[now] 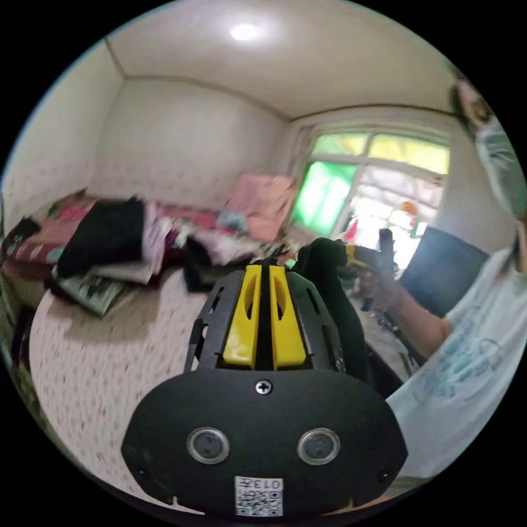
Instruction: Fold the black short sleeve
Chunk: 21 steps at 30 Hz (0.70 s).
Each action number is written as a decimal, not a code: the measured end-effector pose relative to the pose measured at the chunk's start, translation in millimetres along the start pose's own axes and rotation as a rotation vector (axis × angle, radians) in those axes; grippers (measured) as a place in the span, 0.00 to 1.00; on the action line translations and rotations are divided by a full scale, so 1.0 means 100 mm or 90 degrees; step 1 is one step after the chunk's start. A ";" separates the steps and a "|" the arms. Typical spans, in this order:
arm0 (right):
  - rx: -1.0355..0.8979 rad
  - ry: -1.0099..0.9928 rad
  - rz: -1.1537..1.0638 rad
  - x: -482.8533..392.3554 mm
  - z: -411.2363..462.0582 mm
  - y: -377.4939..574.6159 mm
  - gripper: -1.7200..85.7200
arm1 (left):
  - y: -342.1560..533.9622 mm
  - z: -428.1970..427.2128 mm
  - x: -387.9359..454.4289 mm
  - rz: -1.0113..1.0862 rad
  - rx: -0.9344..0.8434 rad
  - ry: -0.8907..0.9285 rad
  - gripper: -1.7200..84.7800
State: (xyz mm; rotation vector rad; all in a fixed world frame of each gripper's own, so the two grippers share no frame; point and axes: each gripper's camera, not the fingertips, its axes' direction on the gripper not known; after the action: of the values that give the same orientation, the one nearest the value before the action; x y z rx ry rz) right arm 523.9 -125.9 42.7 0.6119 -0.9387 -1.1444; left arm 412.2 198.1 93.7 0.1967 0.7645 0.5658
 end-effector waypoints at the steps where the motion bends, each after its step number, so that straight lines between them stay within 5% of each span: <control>1: -0.101 0.121 0.069 0.06 0.34 0.11 0.05 | 0.19 0.11 -0.17 -0.050 -0.085 -0.065 0.05; 3: -0.200 0.238 0.091 0.05 0.71 0.34 0.06 | 0.46 0.16 -0.36 -0.112 -0.158 -0.110 0.07; 8: -0.157 0.365 0.204 -0.13 0.74 1.05 0.10 | 1.02 -0.06 -0.39 -0.115 -0.186 -0.152 0.11; 21: -0.329 0.356 0.274 -0.41 1.62 2.08 0.12 | 1.94 0.88 -0.30 -0.021 -0.497 -0.079 0.17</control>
State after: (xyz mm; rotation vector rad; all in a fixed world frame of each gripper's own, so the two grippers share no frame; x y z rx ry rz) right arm 478.6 -12.3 279.8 0.2585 -0.2490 -0.7209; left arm 376.7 346.1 245.6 -0.4974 0.3831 0.7725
